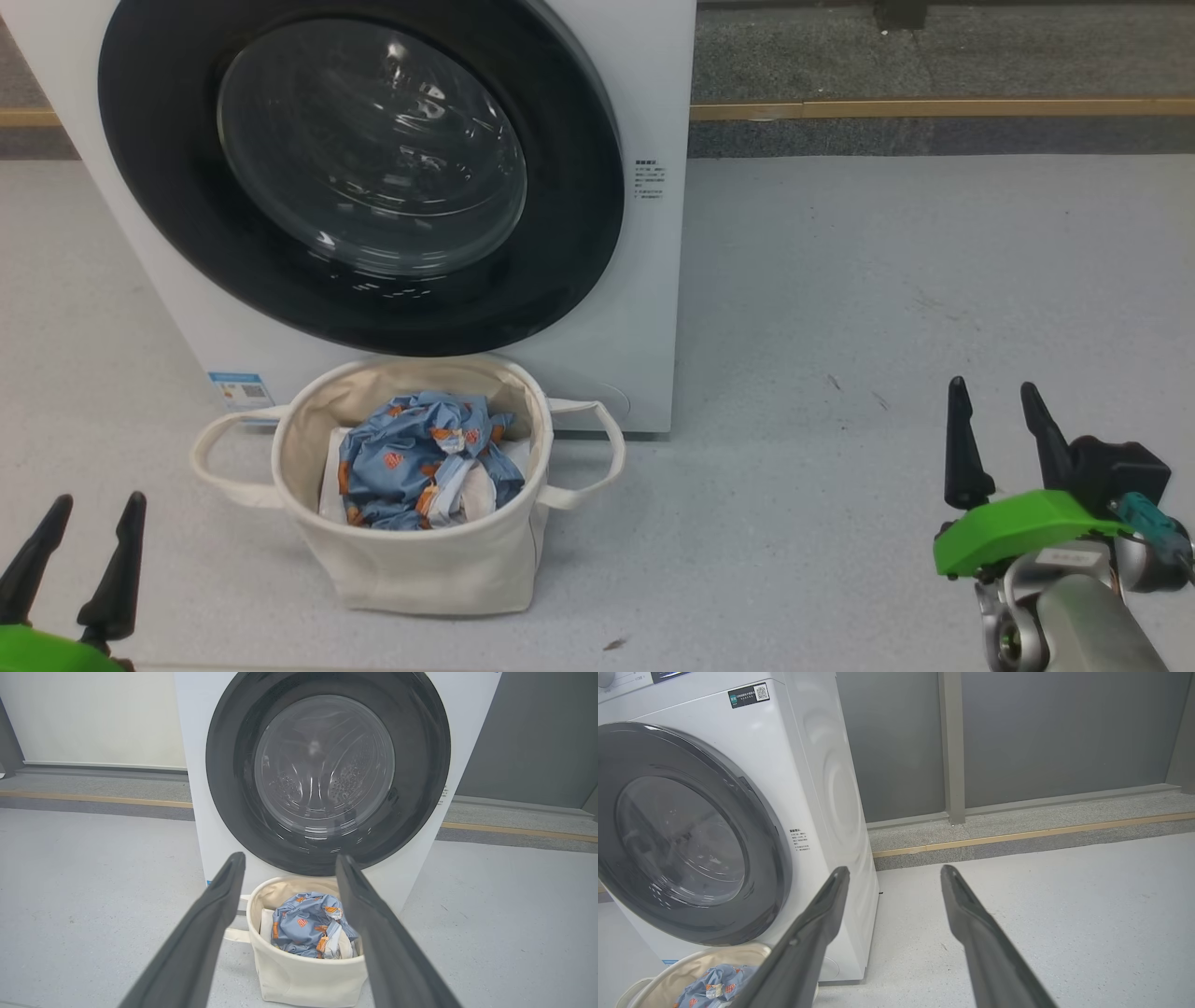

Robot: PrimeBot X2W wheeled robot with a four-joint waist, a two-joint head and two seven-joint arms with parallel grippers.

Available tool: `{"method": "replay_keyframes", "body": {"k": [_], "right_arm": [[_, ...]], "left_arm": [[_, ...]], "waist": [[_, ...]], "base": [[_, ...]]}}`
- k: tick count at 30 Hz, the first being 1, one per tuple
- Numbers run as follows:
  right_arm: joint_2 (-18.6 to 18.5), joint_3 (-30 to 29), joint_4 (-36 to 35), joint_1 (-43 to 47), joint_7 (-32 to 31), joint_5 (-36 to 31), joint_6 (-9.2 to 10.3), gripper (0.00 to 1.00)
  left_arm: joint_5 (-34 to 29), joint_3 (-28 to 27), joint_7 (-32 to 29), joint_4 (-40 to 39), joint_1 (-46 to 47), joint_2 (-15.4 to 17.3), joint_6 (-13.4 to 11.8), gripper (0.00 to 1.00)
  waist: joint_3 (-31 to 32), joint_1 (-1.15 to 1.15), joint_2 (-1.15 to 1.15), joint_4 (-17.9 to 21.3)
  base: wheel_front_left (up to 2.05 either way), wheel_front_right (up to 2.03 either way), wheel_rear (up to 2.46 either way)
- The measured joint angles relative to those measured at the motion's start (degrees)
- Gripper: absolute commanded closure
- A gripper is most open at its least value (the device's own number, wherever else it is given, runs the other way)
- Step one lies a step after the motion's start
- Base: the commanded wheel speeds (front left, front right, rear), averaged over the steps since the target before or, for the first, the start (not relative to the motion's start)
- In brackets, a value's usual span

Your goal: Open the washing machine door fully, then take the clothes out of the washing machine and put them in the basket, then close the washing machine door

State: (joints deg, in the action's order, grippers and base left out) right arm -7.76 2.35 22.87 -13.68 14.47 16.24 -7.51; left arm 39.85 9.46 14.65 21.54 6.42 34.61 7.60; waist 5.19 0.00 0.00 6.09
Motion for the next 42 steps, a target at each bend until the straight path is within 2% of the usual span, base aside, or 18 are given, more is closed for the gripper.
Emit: {"method": "replay_keyframes", "body": {"k": [42], "right_arm": [[0.0,0.5,-1.8,1.4,0.0,0.0,0.00,0.00]], "left_arm": [[-1.5,-0.6,0.0,2.8,2.4,-0.4,0.0,0.00]], "waist": [[-0.2,0.00,0.00,0.0]], "base": [[0.00,0.00,0.00]]}}
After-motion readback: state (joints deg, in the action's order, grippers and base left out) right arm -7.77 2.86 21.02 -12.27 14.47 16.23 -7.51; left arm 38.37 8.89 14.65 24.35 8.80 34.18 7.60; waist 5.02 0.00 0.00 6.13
